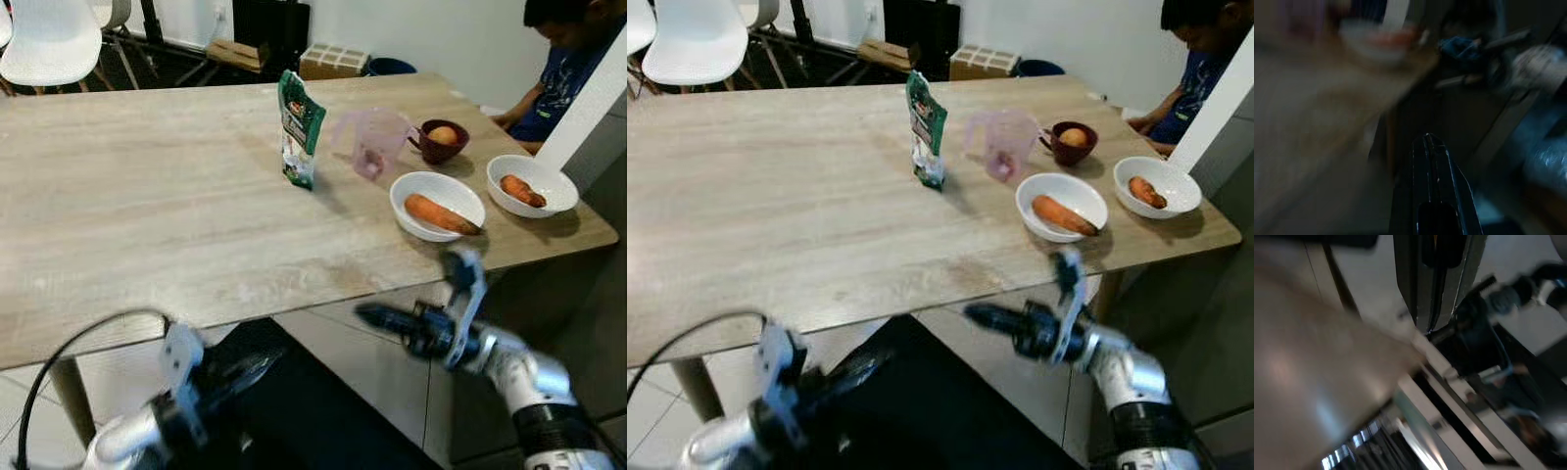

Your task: Restocking fridge

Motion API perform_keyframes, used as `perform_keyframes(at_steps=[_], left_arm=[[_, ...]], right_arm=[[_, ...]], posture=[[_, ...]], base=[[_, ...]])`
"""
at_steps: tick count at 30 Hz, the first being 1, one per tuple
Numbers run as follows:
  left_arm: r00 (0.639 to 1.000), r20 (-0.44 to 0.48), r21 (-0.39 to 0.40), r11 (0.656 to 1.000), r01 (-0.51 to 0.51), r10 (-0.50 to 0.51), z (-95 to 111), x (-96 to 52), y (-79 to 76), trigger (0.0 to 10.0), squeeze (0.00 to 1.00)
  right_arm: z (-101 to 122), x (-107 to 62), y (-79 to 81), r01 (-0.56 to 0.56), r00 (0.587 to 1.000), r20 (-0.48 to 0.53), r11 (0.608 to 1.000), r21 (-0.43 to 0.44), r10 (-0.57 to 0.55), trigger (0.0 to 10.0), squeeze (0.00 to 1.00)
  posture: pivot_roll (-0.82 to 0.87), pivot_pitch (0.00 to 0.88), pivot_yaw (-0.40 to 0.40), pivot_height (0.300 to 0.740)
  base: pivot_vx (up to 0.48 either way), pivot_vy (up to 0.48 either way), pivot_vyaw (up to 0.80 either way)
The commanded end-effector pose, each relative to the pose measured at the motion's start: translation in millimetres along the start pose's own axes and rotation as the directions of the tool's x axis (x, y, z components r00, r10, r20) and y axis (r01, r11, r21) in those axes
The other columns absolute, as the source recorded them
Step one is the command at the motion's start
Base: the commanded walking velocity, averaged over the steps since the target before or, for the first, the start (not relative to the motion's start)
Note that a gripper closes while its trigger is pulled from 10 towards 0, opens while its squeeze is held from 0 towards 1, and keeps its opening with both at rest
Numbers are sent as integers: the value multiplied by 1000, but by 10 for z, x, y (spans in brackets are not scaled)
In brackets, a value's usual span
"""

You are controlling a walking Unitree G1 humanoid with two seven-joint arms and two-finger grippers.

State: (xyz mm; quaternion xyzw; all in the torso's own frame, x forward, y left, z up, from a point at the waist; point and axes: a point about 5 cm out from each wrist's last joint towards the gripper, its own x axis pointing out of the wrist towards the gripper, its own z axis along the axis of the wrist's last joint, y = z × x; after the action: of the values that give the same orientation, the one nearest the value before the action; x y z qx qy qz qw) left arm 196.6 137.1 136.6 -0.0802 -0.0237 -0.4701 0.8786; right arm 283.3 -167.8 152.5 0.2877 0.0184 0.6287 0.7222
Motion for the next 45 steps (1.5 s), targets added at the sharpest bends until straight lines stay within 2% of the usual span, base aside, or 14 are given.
perform_keyframes(at_steps=[1, 7, 8, 9, 11, 12, 13, 19, 25, 26, 27, 28, 32, 45], left_arm=[[1000, -5, -28, 1000, -10, 10, 18, -12, -5, 10000, 0], [937, 202, 114, 943, -312, 285, 415, 142, 427, 10000, 0], [890, 156, 242, 857, -454, 428, 431, 167, 639, 10000, 0], [890, 156, 242, 857, -454, 428, 431, 167, 639, 10000, 0], [806, 36, 442, 714, -544, 591, 345, 177, 893, 10000, 0], [806, 36, 442, 714, -544, 591, 345, 177, 893, 10000, 0], [767, 18, 459, 676, -577, 642, 311, 182, 993, 10000, 0], [760, 82, 372, 688, -623, 644, 383, 335, 985, 10000, 0], [758, 89, 357, 690, -629, 646, 329, 399, 945, 10000, 0], [753, 89, 349, 687, -637, 652, 318, 400, 945, 10000, 0], [747, 91, 349, 681, -643, 659, 310, 405, 947, 10000, 0], [744, 91, 349, 678, -647, 662, 307, 409, 948, 10000, 0], [741, 93, 355, 673, -649, 666, 312, 414, 950, 10000, 0], [731, 90, 356, 664, -658, 677, 313, 366, 920, 10000, 0]], right_arm=[[37, -10, 28, 6, 999, 39, 1000, 12, -6, 10000, 0], [152, 160, -211, 235, 971, 18, 944, -232, -237, 10000, 0], [183, 199, -382, 387, 917, 11, 880, -276, -400, 10000, 0], [183, 199, -382, 387, 917, 11, 880, -276, -400, 10000, 0], [304, 221, -562, 575, 805, 65, 749, -328, -589, 10000, 0], [304, 221, -562, 575, 805, 65, 749, -328, -589, 10000, 0], [380, 226, -649, 657, 731, 107, 654, -374, -674, 10000, 0], [486, 206, -780, 768, 586, 180, 470, -436, -790, 10000, 0], [550, 246, -825, 787, 548, 227, 405, -464, -805, 10000, 4], [557, 253, -838, 784, 538, 224, 384, -487, -813, 10000, 745], [562, 265, -855, 781, 530, 222, 368, -504, -819, 10000, 1000], [573, 272, -869, 781, 519, 223, 351, -517, -825, 10000, 1000], [584, 322, -899, 773, 519, 216, 347, -531, -827, 10000, 1000], [592, 516, -923, 696, 597, 121, 437, -570, -793, 10000, 1000]], posture=[[-37, 97, -85, 740], [-35, 95, -86, 740], [-33, 93, -89, 740], [-33, 93, -89, 740], [-34, 90, -94, 740], [-34, 90, -94, 740], [-41, 89, -94, 740], [-51, 87, -95, 740], [-58, 84, -93, 740], [-57, 88, -91, 740], [-56, 88, -92, 740], [-53, 90, -93, 740], [-45, 97, -93, 740], [-20, 124, -111, 740]], base=[[0, 0, 0], [0, 0, 0], [0, 0, 0], [0, 0, 0], [0, 0, 0], [0, 0, 0], [0, 0, 0], [0, 0, 0], [0, 0, 0], [0, 0, 0], [0, 0, 0], [0, 0, 0], [0, 0, 0], [0, 0, 0]])
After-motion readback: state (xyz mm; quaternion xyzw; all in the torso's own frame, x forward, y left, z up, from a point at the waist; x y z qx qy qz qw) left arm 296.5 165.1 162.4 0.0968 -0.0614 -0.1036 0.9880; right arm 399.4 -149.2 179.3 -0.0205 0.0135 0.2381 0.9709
